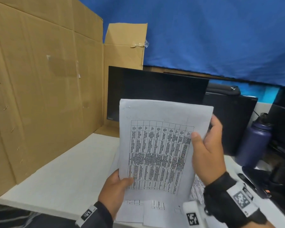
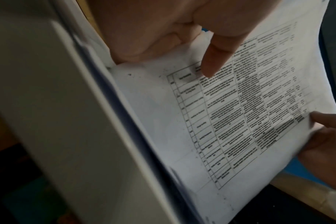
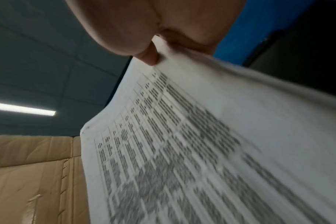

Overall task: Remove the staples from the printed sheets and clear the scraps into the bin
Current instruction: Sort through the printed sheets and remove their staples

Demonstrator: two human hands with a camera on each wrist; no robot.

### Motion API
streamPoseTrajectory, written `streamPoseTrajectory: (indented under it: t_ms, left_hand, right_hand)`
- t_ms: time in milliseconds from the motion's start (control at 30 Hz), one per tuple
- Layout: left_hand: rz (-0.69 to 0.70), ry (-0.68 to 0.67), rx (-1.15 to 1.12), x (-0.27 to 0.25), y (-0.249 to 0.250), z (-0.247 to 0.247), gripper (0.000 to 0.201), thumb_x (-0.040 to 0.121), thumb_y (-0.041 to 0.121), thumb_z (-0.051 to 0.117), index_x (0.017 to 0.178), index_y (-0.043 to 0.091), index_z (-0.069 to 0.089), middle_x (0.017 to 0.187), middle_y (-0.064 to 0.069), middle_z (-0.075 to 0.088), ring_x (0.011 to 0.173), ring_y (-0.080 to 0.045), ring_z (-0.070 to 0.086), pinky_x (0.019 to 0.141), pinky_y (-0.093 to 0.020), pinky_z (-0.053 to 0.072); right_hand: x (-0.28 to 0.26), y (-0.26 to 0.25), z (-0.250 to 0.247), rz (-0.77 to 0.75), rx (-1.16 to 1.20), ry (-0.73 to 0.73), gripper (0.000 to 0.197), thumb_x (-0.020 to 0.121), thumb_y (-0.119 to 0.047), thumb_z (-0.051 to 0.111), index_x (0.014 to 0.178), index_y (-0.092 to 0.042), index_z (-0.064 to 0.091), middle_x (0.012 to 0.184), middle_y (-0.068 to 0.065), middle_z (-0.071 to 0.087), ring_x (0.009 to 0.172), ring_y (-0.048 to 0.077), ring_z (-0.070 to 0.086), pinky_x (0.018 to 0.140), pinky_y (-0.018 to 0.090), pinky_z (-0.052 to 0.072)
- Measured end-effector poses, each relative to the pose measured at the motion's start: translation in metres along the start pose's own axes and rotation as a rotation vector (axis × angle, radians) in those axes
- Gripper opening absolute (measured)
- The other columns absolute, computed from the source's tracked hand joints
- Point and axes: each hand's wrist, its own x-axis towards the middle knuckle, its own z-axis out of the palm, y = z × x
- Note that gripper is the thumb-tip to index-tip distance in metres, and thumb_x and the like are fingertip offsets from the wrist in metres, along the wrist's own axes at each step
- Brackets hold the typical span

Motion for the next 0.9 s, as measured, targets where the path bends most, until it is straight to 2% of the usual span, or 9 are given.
streamPoseTrajectory:
  t_ms: [100, 167, 333, 433, 600, 733, 767, 867, 900]
  left_hand:
    - [0.070, 0.053, 0.064, -0.002, -0.003, 0.002, 0.029, 0.100, 0.005, 0.057, 0.113, 0.026, 0.073, 0.108, 0.004, 0.079, 0.103, -0.019, 0.074, 0.100, -0.049, 0.054]
    - [0.090, 0.093, 0.048, -0.002, -0.002, 0.003, 0.027, 0.100, 0.009, 0.058, 0.112, 0.027, 0.072, 0.105, 0.006, 0.079, 0.100, -0.017, 0.074, 0.097, -0.047, 0.056]
    - [0.070, 0.100, -0.003, 0.006, 0.004, -0.006, 0.028, 0.096, -0.002, 0.059, 0.107, 0.019, 0.074, 0.102, -0.004, 0.080, 0.099, -0.029, 0.075, 0.092, -0.049, 0.057]
    - [0.028, 0.082, 0.010, 0.012, -0.001, -0.017, 0.024, 0.082, 0.005, 0.069, 0.102, 0.016, 0.077, 0.104, -0.009, 0.079, 0.101, -0.035, 0.073, 0.096, -0.057, 0.054]
    - [0.028, 0.021, 0.107, 0.015, -0.010, -0.021, 0.017, 0.097, 0.011, 0.064, 0.106, 0.017, 0.078, 0.108, -0.005, 0.079, 0.104, -0.027, 0.074, 0.101, -0.055, 0.051]
    - [0.111, 0.050, 0.313, 0.011, -0.007, -0.018, 0.016, 0.100, 0.022, 0.061, 0.108, 0.024, 0.075, 0.103, 0.012, 0.079, 0.101, -0.011, 0.074, 0.099, -0.041, 0.055]
    - [0.128, 0.049, 0.358, 0.010, -0.006, -0.017, 0.016, 0.100, 0.024, 0.061, 0.108, 0.027, 0.074, 0.102, 0.015, 0.079, 0.101, -0.008, 0.073, 0.098, -0.038, 0.055]
    - [0.135, 0.024, 0.421, 0.008, -0.001, -0.017, 0.016, 0.100, 0.029, 0.060, 0.110, 0.029, 0.072, 0.104, 0.018, 0.078, 0.102, -0.005, 0.071, 0.098, -0.036, 0.054]
    - [0.130, 0.016, 0.417, 0.007, -0.001, -0.016, 0.017, 0.100, 0.029, 0.059, 0.111, 0.029, 0.072, 0.105, 0.018, 0.078, 0.103, -0.005, 0.071, 0.099, -0.035, 0.054]
  right_hand:
    - [-0.019, 0.009, 0.010, 0.090, 0.031, -0.029, 0.039, 0.099, 0.002, 0.045, 0.131, -0.020, 0.046, 0.116, -0.021, 0.059, 0.108, -0.008, 0.058, 0.083, 0.003, 0.044]
    - [-0.020, 0.009, 0.014, 0.106, 0.036, -0.001, 0.030, 0.101, -0.002, 0.045, 0.124, -0.020, 0.051, 0.111, -0.017, 0.063, 0.103, -0.007, 0.059, 0.080, 0.003, 0.044]
    - [-0.018, 0.004, 0.023, 0.137, 0.108, 0.039, 0.024, 0.102, -0.006, 0.045, 0.116, -0.023, 0.055, 0.109, -0.014, 0.065, 0.100, -0.005, 0.061, 0.081, 0.008, 0.048]
    - [-0.029, 0.010, 0.037, 0.236, 0.133, -0.006, 0.023, 0.104, -0.013, 0.044, 0.114, -0.030, 0.055, 0.110, -0.017, 0.066, 0.100, -0.011, 0.060, 0.080, 0.008, 0.046]
    - [-0.039, 0.025, 0.041, 0.310, 0.116, -0.057, 0.023, 0.104, -0.017, 0.043, 0.117, -0.033, 0.053, 0.112, -0.025, 0.063, 0.098, -0.021, 0.057, 0.074, -0.003, 0.042]
    - [-0.052, 0.044, 0.035, 0.395, 0.030, -0.116, 0.020, 0.105, -0.019, 0.041, 0.117, -0.030, 0.053, 0.109, -0.024, 0.062, 0.091, -0.026, 0.054, 0.069, -0.004, 0.041]
    - [-0.056, 0.049, 0.033, 0.416, -0.008, -0.139, 0.018, 0.105, -0.019, 0.042, 0.114, -0.030, 0.053, 0.107, -0.022, 0.062, 0.092, -0.023, 0.056, 0.069, 0.000, 0.042]
    - [-0.066, 0.068, 0.026, 0.481, -0.127, -0.204, 0.015, 0.105, -0.019, 0.043, 0.103, -0.025, 0.056, 0.102, -0.008, 0.067, 0.096, 0.004, 0.062, 0.072, 0.015, 0.045]
    - [-0.068, 0.073, 0.023, 0.504, -0.167, -0.232, 0.015, 0.105, -0.018, 0.043, 0.102, -0.024, 0.056, 0.102, -0.006, 0.067, 0.095, 0.008, 0.062, 0.073, 0.018, 0.046]
